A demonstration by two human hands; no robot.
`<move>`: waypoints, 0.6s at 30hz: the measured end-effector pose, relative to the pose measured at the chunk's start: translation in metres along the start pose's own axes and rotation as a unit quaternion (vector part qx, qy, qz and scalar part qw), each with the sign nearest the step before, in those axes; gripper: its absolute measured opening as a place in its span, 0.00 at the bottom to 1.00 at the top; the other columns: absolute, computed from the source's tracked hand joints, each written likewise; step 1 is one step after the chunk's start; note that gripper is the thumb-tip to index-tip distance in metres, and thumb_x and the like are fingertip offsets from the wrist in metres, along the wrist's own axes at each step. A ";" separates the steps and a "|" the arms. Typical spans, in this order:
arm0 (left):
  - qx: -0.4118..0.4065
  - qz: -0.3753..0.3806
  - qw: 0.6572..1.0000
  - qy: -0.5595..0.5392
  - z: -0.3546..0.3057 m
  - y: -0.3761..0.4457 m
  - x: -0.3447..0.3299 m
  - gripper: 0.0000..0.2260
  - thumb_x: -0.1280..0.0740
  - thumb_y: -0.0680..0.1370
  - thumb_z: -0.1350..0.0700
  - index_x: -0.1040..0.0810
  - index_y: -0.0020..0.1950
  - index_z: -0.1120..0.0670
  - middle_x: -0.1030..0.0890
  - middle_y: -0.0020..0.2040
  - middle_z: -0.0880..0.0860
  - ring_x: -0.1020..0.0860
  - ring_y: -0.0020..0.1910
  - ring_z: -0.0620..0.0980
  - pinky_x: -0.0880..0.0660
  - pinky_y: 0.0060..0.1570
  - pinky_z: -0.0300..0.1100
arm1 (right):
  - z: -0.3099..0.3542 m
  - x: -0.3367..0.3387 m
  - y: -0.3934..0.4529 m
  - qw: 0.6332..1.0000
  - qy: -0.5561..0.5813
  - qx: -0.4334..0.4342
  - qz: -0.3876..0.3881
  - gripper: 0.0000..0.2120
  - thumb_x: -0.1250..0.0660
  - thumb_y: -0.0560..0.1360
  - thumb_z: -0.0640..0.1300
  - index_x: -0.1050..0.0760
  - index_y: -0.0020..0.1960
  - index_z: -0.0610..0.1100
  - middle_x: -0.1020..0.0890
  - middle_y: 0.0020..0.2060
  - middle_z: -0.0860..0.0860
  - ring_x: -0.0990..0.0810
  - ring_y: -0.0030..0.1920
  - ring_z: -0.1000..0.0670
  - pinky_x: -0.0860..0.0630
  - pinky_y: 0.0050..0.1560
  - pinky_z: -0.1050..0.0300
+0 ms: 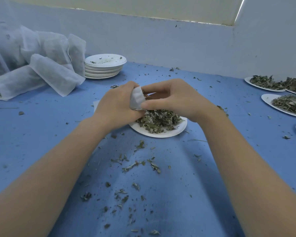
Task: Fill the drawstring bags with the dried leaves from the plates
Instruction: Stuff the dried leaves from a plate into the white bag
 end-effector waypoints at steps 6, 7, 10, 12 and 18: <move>-0.037 -0.011 0.999 -0.013 -0.004 -0.001 0.002 0.22 0.29 0.66 0.47 0.27 0.56 0.51 0.23 0.43 0.48 0.27 0.42 0.49 0.35 0.39 0.41 | -0.008 0.011 0.003 0.992 0.046 0.006 -0.119 0.10 0.28 0.70 0.35 0.17 0.47 0.49 0.15 0.42 0.54 0.17 0.47 0.57 0.24 0.57 0.60; -0.041 -0.015 0.999 -0.014 -0.005 -0.002 0.002 0.22 0.29 0.66 0.47 0.27 0.57 0.52 0.23 0.44 0.48 0.27 0.42 0.49 0.35 0.39 0.41 | -0.007 0.012 0.003 0.991 0.045 0.005 -0.124 0.10 0.27 0.69 0.36 0.17 0.46 0.49 0.15 0.41 0.54 0.17 0.46 0.58 0.23 0.56 0.61; -0.058 -0.016 0.998 -0.008 -0.010 -0.001 0.001 0.21 0.28 0.67 0.50 0.26 0.58 0.54 0.23 0.44 0.48 0.26 0.43 0.51 0.34 0.40 0.41 | -0.003 0.007 0.005 0.988 -0.028 0.003 -0.149 0.08 0.26 0.68 0.38 0.15 0.44 0.49 0.16 0.37 0.58 0.18 0.40 0.61 0.24 0.46 0.70; -0.077 -0.010 0.997 0.021 -0.014 -0.001 -0.001 0.20 0.28 0.68 0.52 0.26 0.58 0.55 0.23 0.44 0.49 0.25 0.45 0.52 0.37 0.41 0.40 | 0.003 -0.001 0.008 0.981 -0.116 0.014 -0.157 0.05 0.28 0.69 0.39 0.15 0.43 0.46 0.17 0.31 0.52 0.25 0.32 0.58 0.29 0.36 0.65; -0.084 -0.007 0.993 0.078 -0.017 0.001 -0.003 0.19 0.30 0.70 0.53 0.25 0.58 0.57 0.21 0.49 0.52 0.25 0.49 0.53 0.37 0.46 0.40 | 0.009 -0.016 0.012 0.976 -0.198 0.033 -0.086 0.05 0.34 0.71 0.36 0.22 0.37 0.39 0.38 0.24 0.50 0.40 0.28 0.54 0.43 0.31 0.60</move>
Point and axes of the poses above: each hand's wrist, its own y-axis towards the middle knuckle, its own x-axis out of the back of the hand, z = x × y, the point moved 6 cm from there along y, towards the middle knuckle
